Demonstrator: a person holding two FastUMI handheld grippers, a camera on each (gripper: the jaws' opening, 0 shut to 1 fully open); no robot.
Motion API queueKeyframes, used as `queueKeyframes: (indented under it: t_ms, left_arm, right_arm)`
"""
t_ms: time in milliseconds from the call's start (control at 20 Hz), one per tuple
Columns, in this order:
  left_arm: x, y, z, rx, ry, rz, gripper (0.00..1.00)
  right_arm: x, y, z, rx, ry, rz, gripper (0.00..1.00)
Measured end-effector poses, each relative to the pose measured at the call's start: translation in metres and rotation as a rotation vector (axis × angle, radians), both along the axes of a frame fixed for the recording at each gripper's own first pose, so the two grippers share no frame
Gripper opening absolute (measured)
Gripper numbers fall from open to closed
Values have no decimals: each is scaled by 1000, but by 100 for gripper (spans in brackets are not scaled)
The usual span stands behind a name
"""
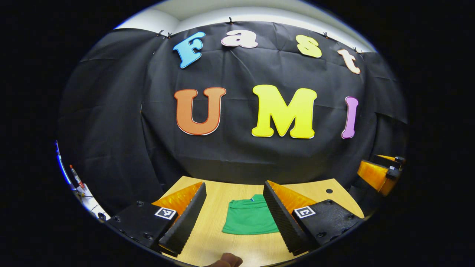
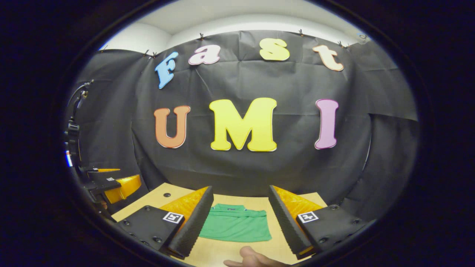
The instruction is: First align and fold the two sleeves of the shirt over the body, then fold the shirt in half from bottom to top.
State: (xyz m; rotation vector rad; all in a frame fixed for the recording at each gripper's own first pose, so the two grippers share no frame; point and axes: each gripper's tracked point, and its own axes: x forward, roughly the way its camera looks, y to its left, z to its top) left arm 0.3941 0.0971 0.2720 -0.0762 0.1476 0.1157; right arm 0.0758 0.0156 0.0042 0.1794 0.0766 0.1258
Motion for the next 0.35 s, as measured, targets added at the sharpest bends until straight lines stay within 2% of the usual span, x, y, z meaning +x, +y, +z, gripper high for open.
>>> queueKeyframes:
  t_ms: [100, 150, 250, 300, 350]
  left_arm:
    - [-15, -5, -6, 7, 10, -24, 99]
    - [-20, -5, -10, 14, 14, -27, 99]
    - [-33, 1, -19, 27, 32, -14, 99]
    - [-39, 2, -25, 12, 44, -13, 99]
    - [-41, -1, -29, -12, 53, -22, 99]
  right_arm:
    - [-14, -11, -2, -3, -20, -44, 95]
    - [-19, -16, -4, -22, -31, -64, 89]
    - [-29, -21, -10, -53, -31, -87, 89]
    - [-35, -20, -11, -51, -26, -86, 100]
    - [-40, -20, -13, -44, -25, -93, 89]
